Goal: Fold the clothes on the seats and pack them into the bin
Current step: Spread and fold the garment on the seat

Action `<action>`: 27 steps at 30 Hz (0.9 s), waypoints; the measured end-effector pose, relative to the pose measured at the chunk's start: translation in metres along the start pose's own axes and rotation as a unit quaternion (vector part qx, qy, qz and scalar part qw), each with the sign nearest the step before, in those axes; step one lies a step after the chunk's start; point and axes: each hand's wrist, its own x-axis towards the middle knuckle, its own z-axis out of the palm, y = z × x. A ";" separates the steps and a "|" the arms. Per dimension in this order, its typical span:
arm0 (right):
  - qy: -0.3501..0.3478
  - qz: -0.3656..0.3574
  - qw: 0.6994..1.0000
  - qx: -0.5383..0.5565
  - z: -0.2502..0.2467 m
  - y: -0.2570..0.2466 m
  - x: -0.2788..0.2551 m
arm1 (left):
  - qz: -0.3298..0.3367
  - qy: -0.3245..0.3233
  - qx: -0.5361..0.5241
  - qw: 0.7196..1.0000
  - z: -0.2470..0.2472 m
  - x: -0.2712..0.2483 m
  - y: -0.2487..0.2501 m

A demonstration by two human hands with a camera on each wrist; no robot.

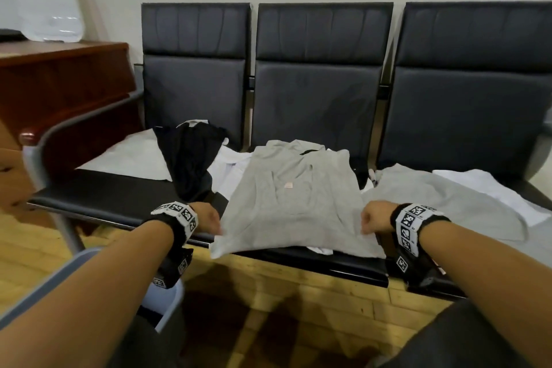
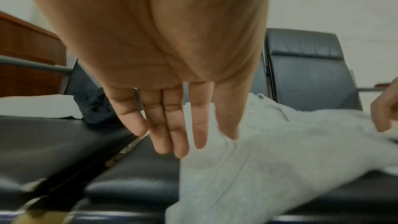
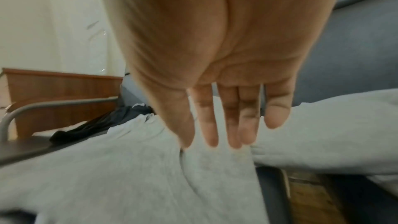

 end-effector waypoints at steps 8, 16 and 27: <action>0.153 0.073 0.974 0.150 -0.031 -0.010 0.063 | -0.008 0.108 -0.034 0.994 -0.034 0.059 0.032; 0.215 0.091 0.942 0.240 -0.076 0.001 0.151 | -0.019 0.160 -0.174 0.972 -0.087 0.156 0.054; 0.193 0.122 0.928 0.293 -0.066 0.025 0.270 | -0.038 0.129 -0.205 0.969 -0.083 0.290 0.060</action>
